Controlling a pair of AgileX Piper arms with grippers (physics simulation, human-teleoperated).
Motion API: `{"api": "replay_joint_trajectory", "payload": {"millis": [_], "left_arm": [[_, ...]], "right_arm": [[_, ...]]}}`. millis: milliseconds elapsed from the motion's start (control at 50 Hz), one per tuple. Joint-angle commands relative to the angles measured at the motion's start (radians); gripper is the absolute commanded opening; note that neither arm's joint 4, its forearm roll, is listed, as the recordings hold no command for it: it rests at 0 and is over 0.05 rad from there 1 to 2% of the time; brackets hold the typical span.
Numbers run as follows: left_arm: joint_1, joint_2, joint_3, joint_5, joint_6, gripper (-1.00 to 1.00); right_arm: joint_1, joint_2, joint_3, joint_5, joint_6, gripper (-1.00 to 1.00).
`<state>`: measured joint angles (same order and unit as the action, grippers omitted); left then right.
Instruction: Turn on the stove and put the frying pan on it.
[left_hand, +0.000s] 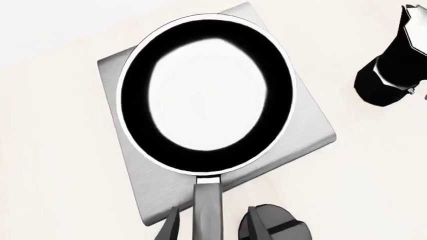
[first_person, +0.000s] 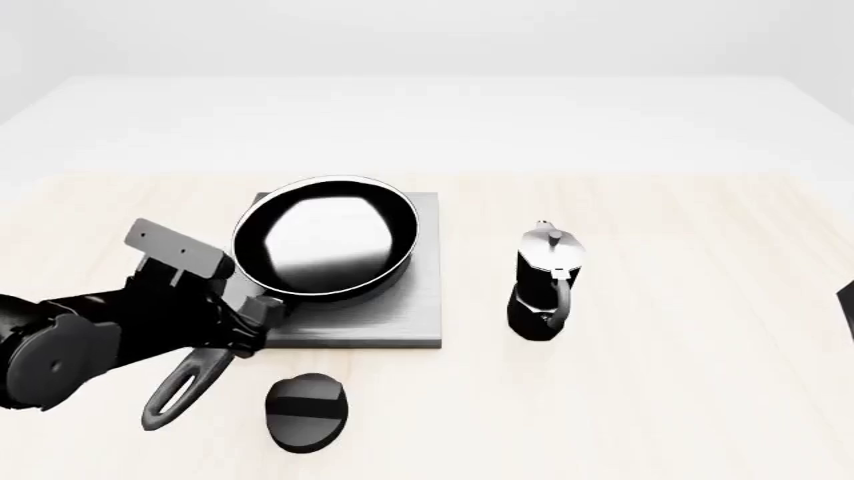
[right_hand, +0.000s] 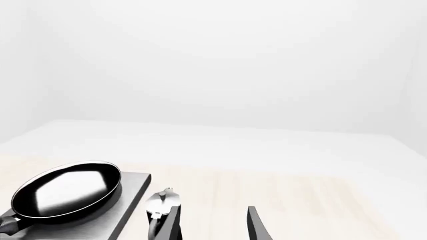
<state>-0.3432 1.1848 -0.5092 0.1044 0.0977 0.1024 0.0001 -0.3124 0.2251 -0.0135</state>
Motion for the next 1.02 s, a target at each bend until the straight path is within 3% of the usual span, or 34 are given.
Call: {"api": "replay_joint_trajectory", "payload": {"millis": [20,320,600,720,800,820,1020], "left_arm": [[-0.022,-0.161,-0.009,0.118,0.004,1.00],[-0.027,-0.346,-0.036,0.263,0.041,1.00],[-0.046,-0.509,-0.042,0.376,0.033,1.00],[-0.043,-0.636,-0.047,0.444,0.045,1.00],[-0.035,-0.697,-0.068,0.485,0.019,1.00],[-0.032,-0.737,-0.082,0.512,-0.016,1.00],[-0.002,-0.876,-0.085,0.587,-0.026,1.00]], "right_arm": [[0.006,0.000,-0.010,0.006,-0.006,1.00],[0.017,0.000,-0.016,0.013,-0.009,1.00],[0.021,0.000,-0.022,0.013,-0.008,1.00],[0.023,0.000,-0.037,0.020,-0.006,1.00],[0.024,0.000,-0.046,0.023,-0.006,1.00],[0.026,0.000,-0.048,0.023,-0.005,1.00],[0.042,0.000,-0.039,0.018,-0.003,1.00]]}}
